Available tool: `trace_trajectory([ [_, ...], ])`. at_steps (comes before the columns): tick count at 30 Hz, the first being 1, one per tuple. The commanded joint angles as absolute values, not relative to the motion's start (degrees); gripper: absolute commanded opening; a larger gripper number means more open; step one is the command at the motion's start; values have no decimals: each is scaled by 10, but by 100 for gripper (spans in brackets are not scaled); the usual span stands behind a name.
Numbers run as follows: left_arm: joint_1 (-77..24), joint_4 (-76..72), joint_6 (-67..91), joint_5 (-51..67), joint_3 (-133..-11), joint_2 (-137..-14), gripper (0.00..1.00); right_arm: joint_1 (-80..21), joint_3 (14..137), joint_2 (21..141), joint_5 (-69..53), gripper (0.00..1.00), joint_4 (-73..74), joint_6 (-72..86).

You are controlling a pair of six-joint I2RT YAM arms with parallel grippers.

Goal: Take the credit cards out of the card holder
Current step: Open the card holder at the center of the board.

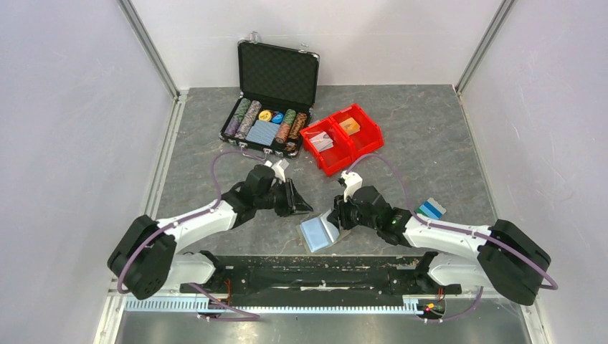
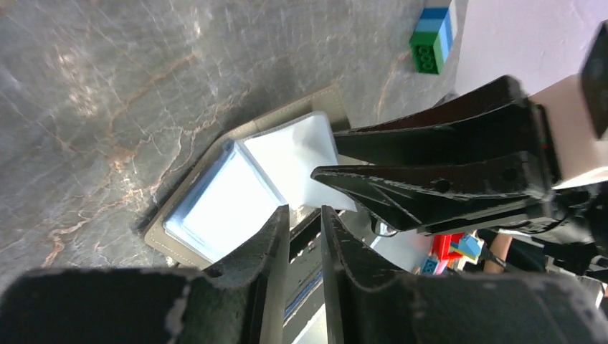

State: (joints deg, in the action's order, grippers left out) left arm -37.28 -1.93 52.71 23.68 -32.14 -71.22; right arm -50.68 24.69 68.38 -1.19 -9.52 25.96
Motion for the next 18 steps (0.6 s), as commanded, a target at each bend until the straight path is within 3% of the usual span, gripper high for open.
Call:
trace_trajectory([
  [1, -390, -96, 571, 260, -292, -752, 28, -504, 242, 668, -23, 30, -127, 264],
  [10, -393, -11, 526, 207, -318, -723, 38, -507, 270, 630, -19, 40, -91, 261],
  [18, -391, 91, 493, 157, -337, -694, 40, -563, 348, 618, 77, 53, -23, 251],
])
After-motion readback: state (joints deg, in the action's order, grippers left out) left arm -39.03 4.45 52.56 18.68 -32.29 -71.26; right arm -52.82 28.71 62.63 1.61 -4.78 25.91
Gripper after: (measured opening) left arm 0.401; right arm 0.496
